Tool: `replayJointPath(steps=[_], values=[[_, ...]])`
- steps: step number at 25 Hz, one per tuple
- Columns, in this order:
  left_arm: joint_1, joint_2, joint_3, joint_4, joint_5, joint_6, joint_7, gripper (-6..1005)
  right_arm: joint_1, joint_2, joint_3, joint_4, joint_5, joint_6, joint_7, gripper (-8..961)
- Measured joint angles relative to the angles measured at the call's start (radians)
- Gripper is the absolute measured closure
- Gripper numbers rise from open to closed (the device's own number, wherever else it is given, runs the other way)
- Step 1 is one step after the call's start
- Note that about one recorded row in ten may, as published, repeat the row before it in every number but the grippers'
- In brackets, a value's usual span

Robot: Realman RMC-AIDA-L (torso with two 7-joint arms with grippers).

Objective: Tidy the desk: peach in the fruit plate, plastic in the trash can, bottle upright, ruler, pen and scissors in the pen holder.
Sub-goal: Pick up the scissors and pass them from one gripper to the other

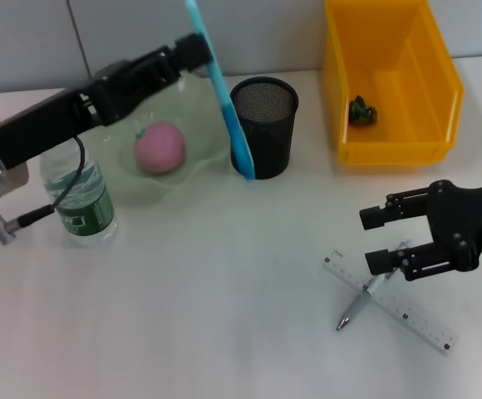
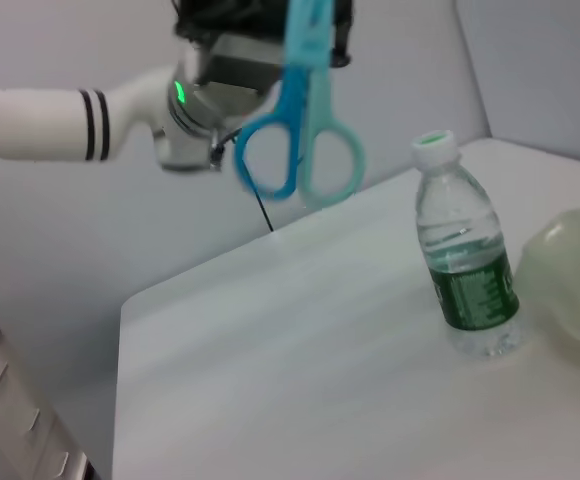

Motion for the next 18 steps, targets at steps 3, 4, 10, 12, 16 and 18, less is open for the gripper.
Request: replayJointPath(steps=[3, 4, 10, 12, 16, 18], values=[[0.000, 0.000, 0.024, -0.083, -0.083, -0.001, 0.061, 773, -0.017, 0.016, 0.014, -0.001, 0.014, 0.003, -0.054, 237], [0.000, -0.001, 0.042, -0.150, -0.145, -0.005, 0.109, 773, -0.025, 0.024, 0.023, -0.002, 0.022, 0.008, -0.082, 237], [-0.021, -0.002, 0.049, -0.416, -0.344, 0.001, 0.258, 770, -0.068, 0.068, 0.098, 0.012, 0.079, 0.031, -0.266, 237], [-0.030, -0.002, 0.046, -0.494, -0.401, 0.015, 0.292, 769, -0.086, 0.085, 0.115, 0.034, 0.103, 0.050, -0.348, 237], [-0.058, -0.002, 0.012, -0.608, -0.437, 0.044, 0.328, 766, -0.110, 0.105, 0.123, 0.112, 0.157, 0.089, -0.507, 237], [-0.070, -0.002, -0.029, -0.657, -0.432, 0.053, 0.339, 765, -0.116, 0.109, 0.126, 0.173, 0.212, 0.096, -0.607, 237]])
